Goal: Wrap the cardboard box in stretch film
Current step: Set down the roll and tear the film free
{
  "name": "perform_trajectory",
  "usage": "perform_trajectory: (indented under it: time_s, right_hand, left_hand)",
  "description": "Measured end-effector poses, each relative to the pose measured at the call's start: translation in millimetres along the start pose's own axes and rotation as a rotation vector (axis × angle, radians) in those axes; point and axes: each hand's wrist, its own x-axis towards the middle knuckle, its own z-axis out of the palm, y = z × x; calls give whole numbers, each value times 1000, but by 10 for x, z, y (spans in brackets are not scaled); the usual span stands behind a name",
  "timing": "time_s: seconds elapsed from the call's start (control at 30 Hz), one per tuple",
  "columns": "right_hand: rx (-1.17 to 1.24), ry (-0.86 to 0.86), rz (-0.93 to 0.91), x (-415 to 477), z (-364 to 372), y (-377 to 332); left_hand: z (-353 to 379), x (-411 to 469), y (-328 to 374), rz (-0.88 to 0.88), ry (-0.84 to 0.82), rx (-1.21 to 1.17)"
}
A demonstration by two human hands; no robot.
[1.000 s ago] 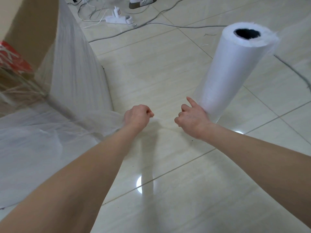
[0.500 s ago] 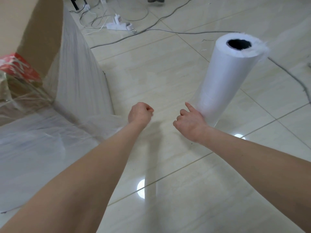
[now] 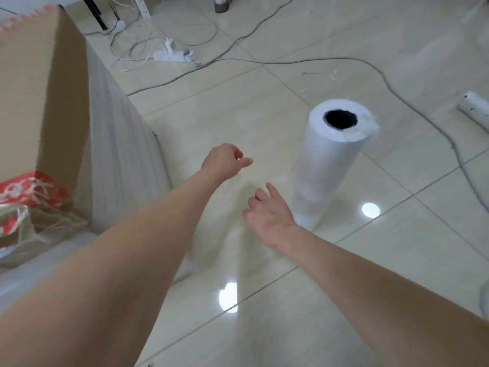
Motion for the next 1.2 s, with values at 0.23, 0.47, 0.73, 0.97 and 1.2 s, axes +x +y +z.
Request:
perform_trajectory:
  time_s: [0.23, 0.47, 0.73, 0.97, 1.2]
  right_hand:
    - [119, -9, -68, -268, -710, 67]
    - [342, 165, 22, -593, -1518, 366]
    - [584, 40, 514, -963, -2147, 1066]
    - [899, -405, 720, -868, -1845, 1598]
    - [1031, -451, 664, -640, -1735, 1850]
  left_hand:
    - [-859, 20, 544, 78, -89, 356]
    - [-1477, -220, 1128, -18, -128, 168]
    - [-1469, -877, 1586, -119, -409, -48]
    - [-1089, -900, 1852, -303, -563, -154]
    - [-974, -682, 2090, -412, -577, -90]
